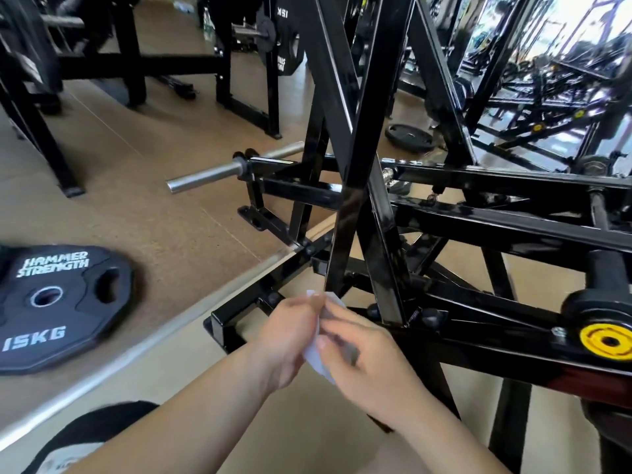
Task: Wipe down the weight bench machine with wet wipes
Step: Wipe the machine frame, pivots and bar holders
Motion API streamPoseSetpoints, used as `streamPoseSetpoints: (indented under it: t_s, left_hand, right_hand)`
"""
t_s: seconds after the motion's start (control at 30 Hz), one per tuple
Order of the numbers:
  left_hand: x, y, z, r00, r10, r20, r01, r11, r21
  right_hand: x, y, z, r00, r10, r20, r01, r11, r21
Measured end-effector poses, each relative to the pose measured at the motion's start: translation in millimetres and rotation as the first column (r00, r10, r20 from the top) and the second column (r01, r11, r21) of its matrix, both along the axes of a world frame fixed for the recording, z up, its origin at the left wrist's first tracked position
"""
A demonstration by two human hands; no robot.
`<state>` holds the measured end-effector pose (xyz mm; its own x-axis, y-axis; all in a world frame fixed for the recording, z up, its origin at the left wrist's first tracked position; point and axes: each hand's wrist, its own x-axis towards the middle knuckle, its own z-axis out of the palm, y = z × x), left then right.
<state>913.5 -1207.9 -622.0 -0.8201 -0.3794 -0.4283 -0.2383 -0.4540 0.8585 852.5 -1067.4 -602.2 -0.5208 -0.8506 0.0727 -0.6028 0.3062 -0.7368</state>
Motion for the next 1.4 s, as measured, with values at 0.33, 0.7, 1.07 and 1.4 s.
streamPoseSetpoints:
  t_s: [0.33, 0.7, 1.07, 1.4]
  left_hand:
    - [6, -19, 9, 0.844, 0.527, -0.104, -0.526, 0.772, -0.356]
    - [-46, 21, 52, 0.950, 0.032, -0.310, -0.113, 0.962, -0.247]
    - [-78, -10, 77, 0.921, 0.121, -0.369, -0.240, 0.925, -0.295]
    - [-80, -2, 42, 0.947, 0.231, -0.223, -0.321, 0.656, -0.683]
  right_hand:
    - [-51, -19, 76, 0.912, -0.320, -0.258, 0.296, 0.947, -0.128]
    - [-65, -23, 42, 0.911, -0.261, -0.319, 0.287, 0.957, 0.034]
    - [-73, -20, 34, 0.881, -0.312, -0.356, 0.311, 0.948, -0.063]
    - [-75, -22, 29, 0.849, -0.279, -0.449, 0.308, 0.951, -0.011]
